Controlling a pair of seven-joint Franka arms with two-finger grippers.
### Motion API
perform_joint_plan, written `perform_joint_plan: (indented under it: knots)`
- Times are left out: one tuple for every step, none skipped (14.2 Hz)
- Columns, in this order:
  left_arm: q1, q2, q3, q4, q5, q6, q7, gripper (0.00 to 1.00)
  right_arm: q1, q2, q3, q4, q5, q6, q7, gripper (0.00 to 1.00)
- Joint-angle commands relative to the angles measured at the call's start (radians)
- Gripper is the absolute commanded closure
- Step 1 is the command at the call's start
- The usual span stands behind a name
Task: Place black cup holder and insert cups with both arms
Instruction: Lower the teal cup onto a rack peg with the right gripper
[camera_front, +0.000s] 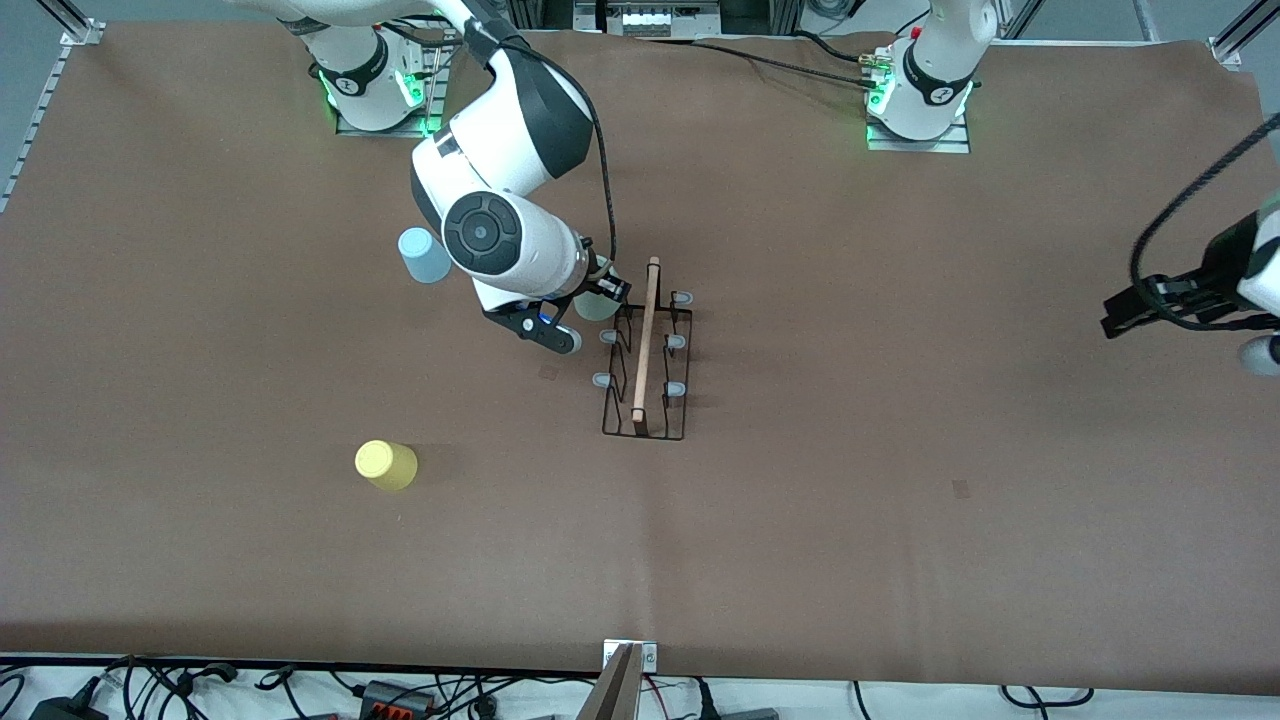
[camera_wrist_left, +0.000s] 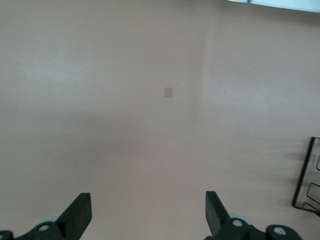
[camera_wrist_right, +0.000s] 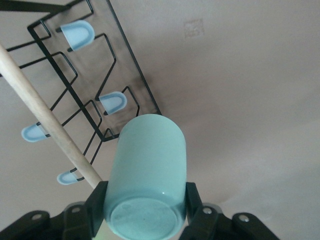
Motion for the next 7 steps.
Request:
perform_joint_plan:
  knots:
    - [0.002, 0.001, -0.02, 0.013, 0.007, -0.02, 0.019, 0.0, -0.002, 0.038, -0.008, 0.03, 0.053, -0.006, 0.012, 0.67]
    - [0.005, 0.001, -0.02, 0.013, 0.005, -0.022, 0.019, 0.0, 0.0, 0.041, -0.008, 0.03, 0.057, -0.004, 0.014, 0.67]
    - [0.009, -0.001, -0.019, 0.013, 0.008, -0.025, 0.019, 0.0, 0.009, 0.046, -0.008, 0.03, 0.06, -0.004, 0.014, 0.67]
    - [0.008, -0.005, -0.011, 0.013, 0.011, -0.04, 0.019, 0.0, 0.012, 0.047, -0.008, 0.03, 0.06, -0.004, 0.014, 0.67]
    - [-0.006, -0.053, 0.013, -0.01, 0.007, -0.04, 0.042, 0.0, 0.012, 0.053, -0.008, 0.032, 0.06, -0.003, 0.012, 0.67]
    - [-0.067, -0.094, 0.073, -0.055, 0.011, -0.048, 0.097, 0.0, 0.012, 0.055, -0.008, 0.032, 0.06, 0.008, 0.012, 0.67]
    - [-0.174, -0.132, 0.204, -0.117, -0.004, -0.048, 0.137, 0.0, 0.014, 0.066, -0.008, 0.032, 0.061, 0.019, 0.012, 0.67]
